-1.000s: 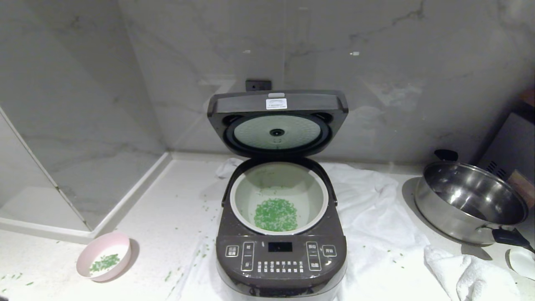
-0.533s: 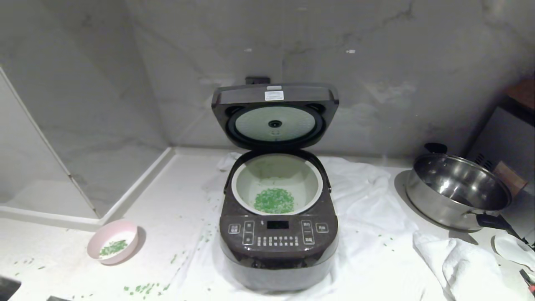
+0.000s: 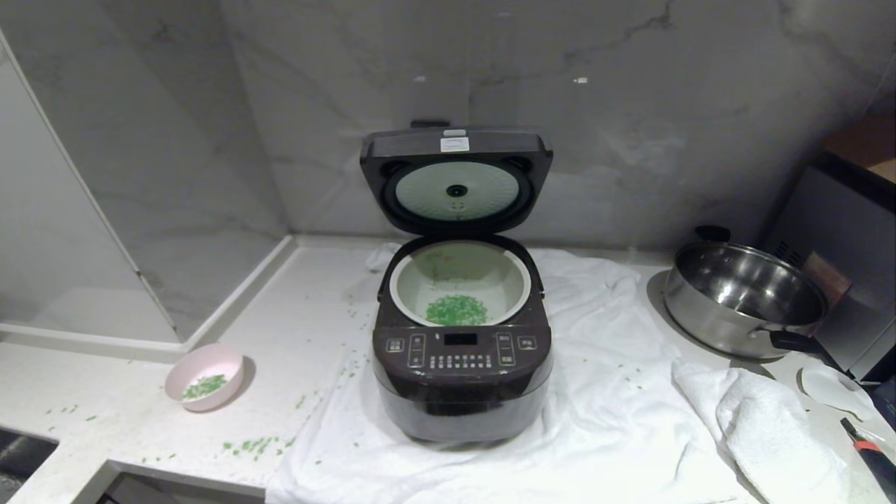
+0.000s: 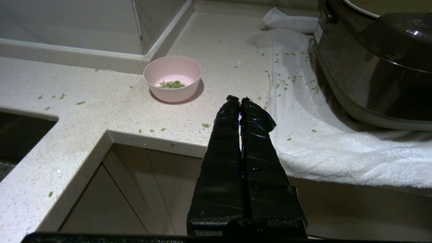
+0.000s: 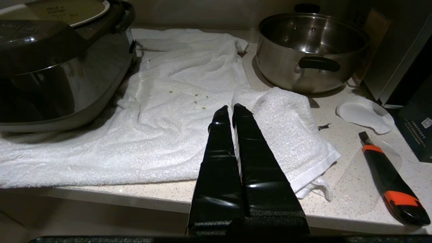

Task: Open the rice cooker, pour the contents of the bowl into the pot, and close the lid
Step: Turn on the tap

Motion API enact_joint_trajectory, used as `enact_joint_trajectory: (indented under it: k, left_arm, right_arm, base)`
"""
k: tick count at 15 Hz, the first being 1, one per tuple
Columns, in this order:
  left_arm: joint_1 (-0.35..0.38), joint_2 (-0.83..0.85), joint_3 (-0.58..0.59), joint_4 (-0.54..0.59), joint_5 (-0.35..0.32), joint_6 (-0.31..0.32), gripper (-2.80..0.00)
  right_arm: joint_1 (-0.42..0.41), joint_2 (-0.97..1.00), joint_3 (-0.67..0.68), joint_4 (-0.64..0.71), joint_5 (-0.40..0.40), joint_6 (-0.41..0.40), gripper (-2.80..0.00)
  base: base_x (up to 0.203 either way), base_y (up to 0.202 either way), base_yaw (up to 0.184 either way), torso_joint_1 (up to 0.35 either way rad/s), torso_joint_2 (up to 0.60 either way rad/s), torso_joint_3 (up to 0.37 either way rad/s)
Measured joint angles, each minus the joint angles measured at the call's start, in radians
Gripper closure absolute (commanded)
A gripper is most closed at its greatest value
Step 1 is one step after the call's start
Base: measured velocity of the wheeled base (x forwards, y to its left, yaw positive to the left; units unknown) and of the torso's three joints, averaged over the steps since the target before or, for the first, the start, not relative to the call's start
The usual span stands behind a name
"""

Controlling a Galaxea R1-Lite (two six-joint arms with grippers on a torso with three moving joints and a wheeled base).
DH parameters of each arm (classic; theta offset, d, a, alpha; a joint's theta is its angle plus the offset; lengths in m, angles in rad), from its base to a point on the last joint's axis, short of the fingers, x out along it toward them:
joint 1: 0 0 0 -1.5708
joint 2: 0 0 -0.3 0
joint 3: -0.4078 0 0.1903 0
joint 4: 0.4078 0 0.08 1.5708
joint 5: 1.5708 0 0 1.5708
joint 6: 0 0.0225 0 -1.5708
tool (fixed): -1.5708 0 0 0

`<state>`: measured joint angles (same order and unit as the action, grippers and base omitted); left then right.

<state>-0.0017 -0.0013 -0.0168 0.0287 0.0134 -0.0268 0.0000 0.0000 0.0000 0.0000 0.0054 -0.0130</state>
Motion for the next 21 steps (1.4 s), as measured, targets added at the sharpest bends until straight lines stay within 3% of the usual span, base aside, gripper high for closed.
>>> enact_joint_trajectory:
  k: [5,21]
  left_arm:
    - [0.000,0.000,0.000,0.000,0.000,0.000,0.00]
    - [0.000,0.000,0.000,0.000,0.000,0.000,0.00]
  right_arm:
    - [0.000,0.000,0.000,-0.002,-0.002,-0.002,0.00]
    - [0.000,0.000,0.000,0.000,-0.002,0.002,0.00]
  base:
    - [-0.002,-0.002,0.021,0.001,0.00,0.001]
    - [-0.001,-0.007,0.166,0.002,0.00,0.003]
